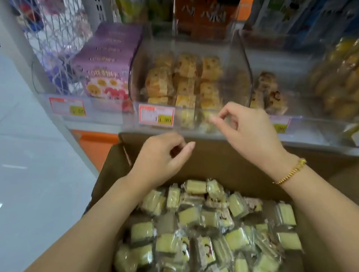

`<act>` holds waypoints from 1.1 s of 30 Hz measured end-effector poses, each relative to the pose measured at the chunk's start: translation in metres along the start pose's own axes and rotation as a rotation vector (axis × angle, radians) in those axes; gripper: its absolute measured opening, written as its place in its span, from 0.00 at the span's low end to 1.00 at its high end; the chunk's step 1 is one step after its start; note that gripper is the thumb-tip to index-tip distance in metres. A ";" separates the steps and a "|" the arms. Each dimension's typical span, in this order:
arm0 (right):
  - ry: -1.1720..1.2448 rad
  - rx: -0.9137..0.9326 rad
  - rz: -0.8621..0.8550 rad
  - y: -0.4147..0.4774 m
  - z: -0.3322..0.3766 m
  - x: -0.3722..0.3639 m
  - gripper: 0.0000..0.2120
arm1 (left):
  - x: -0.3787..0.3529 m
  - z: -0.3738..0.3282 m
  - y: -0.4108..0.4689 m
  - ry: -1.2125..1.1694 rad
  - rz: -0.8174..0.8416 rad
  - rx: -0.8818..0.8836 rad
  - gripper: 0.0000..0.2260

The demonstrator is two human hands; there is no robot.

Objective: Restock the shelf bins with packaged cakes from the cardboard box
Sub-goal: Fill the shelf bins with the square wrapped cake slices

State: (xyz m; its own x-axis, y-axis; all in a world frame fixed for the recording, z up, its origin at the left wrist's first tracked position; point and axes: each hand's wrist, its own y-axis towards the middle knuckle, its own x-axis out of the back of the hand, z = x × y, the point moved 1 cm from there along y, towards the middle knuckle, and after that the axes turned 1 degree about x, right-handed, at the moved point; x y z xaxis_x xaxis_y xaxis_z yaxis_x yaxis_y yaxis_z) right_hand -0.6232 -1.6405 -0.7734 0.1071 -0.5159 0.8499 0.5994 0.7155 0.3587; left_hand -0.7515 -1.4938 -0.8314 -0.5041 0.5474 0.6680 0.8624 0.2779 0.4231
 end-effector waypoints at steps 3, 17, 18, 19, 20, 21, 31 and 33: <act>0.074 -0.062 0.100 -0.042 -0.021 -0.033 0.08 | -0.024 0.019 -0.009 0.052 0.331 0.231 0.18; 0.090 -0.742 1.026 -0.198 -0.112 -0.222 0.12 | -0.129 0.138 -0.130 0.220 1.128 0.693 0.22; 0.084 -0.744 0.999 -0.205 -0.112 -0.229 0.11 | -0.136 0.136 -0.131 0.216 1.146 0.659 0.21; 0.076 -0.752 0.983 -0.210 -0.110 -0.234 0.09 | -0.144 0.134 -0.133 0.218 1.171 0.612 0.19; 0.067 -0.760 0.988 -0.214 -0.107 -0.238 0.07 | -0.152 0.131 -0.135 0.232 1.204 0.557 0.18; 0.066 -0.777 0.998 -0.214 -0.102 -0.240 0.05 | -0.161 0.129 -0.139 0.252 1.225 0.494 0.18; 0.271 -1.150 1.018 -0.235 -0.088 -0.264 0.19 | -0.198 0.142 -0.194 0.462 1.220 0.373 0.31; 0.314 -1.171 1.016 -0.239 -0.087 -0.264 0.26 | -0.198 0.146 -0.193 0.388 1.155 0.446 0.27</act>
State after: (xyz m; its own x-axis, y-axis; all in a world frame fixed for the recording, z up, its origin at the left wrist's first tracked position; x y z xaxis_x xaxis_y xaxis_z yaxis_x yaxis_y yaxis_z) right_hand -0.7253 -1.7160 -1.1172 0.8928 -0.2468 0.3769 0.4178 0.1406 -0.8976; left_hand -0.8114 -1.5405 -1.1343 0.6213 0.4035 0.6717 0.7074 0.0798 -0.7023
